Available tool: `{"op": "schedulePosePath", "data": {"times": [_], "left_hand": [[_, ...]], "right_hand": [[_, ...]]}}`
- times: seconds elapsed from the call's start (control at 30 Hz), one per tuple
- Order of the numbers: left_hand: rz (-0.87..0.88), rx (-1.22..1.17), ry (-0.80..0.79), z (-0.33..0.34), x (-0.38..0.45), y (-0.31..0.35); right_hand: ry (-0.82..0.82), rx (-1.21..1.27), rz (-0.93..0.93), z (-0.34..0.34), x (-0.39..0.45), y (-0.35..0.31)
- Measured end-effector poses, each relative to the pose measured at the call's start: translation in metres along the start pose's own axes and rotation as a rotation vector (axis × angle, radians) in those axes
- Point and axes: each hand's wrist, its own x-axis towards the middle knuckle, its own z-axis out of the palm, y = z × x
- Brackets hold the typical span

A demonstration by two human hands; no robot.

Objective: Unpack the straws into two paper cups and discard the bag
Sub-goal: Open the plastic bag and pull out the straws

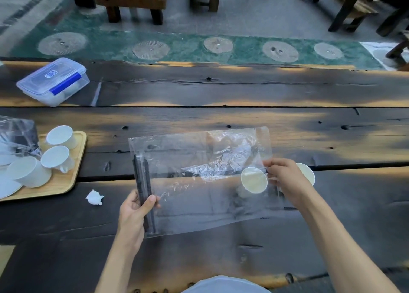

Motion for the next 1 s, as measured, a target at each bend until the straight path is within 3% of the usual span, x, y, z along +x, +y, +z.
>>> {"op": "schedulePosePath", "data": {"times": [0.07, 0.17, 0.3, 0.4, 0.47, 0.77, 1.0], "left_hand": [[-0.002, 0.003, -0.005, 0.000, -0.001, 0.001], [-0.012, 0.018, -0.001, 0.000, -0.001, 0.002], [-0.048, 0.065, 0.013, 0.006, 0.000, 0.000], [-0.097, 0.108, 0.040, 0.014, 0.001, -0.003], [-0.133, 0.108, 0.068, 0.016, 0.002, -0.003], [-0.195, 0.081, 0.070, 0.010, 0.002, -0.002], [-0.208, 0.063, 0.061, 0.011, 0.001, 0.002]], "right_hand": [[-0.038, 0.058, 0.051, 0.001, -0.001, -0.001], [-0.031, -0.029, -0.045, 0.006, -0.003, 0.002], [0.373, -0.674, -0.196, 0.014, -0.006, 0.014], [0.457, -0.783, -0.389, 0.016, -0.006, 0.016], [0.344, -0.647, -0.430, 0.012, -0.008, 0.013], [-0.336, 0.397, 0.049, -0.005, -0.025, -0.002], [-0.464, 0.505, 0.153, -0.009, -0.037, -0.004]]}}
